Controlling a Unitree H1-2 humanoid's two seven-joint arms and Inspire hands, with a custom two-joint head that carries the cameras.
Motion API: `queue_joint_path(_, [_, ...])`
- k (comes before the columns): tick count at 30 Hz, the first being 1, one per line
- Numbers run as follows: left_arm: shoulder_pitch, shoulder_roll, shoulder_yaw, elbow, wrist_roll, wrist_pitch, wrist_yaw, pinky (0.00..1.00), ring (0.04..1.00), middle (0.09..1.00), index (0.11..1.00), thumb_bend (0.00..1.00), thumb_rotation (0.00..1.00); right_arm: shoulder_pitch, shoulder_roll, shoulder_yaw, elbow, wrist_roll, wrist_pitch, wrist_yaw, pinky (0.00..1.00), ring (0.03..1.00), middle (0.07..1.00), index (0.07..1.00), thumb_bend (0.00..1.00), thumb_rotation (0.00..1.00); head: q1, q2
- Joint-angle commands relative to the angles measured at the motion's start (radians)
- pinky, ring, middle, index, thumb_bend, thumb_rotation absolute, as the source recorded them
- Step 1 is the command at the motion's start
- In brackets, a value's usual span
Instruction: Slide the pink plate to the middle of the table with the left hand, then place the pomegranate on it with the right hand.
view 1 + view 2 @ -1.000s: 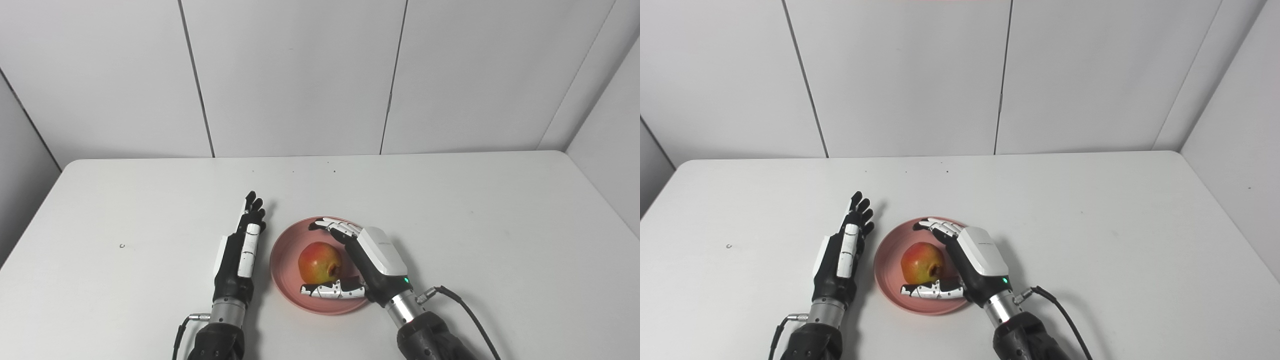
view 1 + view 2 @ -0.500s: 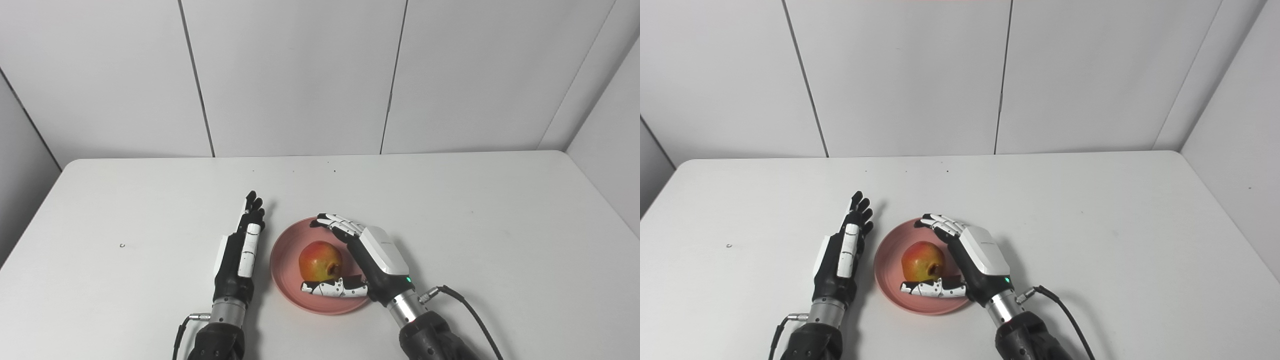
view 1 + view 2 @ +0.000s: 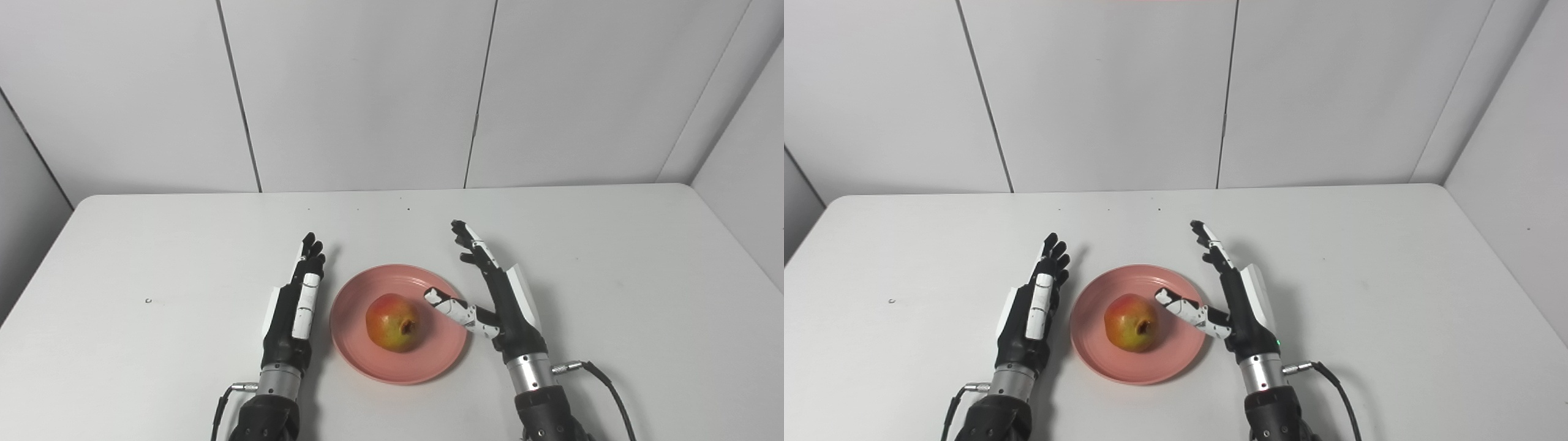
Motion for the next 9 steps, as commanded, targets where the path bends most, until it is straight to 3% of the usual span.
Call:
queue_joint_path(1, [-0.016, -0.002, -0.001, -0.025, -0.012, -0.012, -0.011, 1.00, 0.994, 0.997, 1.000, 0.70, 1.00, -0.018, 0.012, -0.017, -0.006, 0.065, -0.041, 0.017, 0.86, 0.916, 0.926, 0.926, 0.65, 0.82, 0.000, 0.000])
queue_joint_path(9, [-0.014, 0.001, -0.001, -0.028, -0.008, -0.007, -0.017, 1.00, 0.995, 0.998, 1.000, 0.70, 1.00, -0.001, 0.024, -0.035, 0.032, 0.161, -0.039, 0.055, 0.92, 0.966, 0.964, 0.953, 0.59, 0.99, -0.001, 0.002])
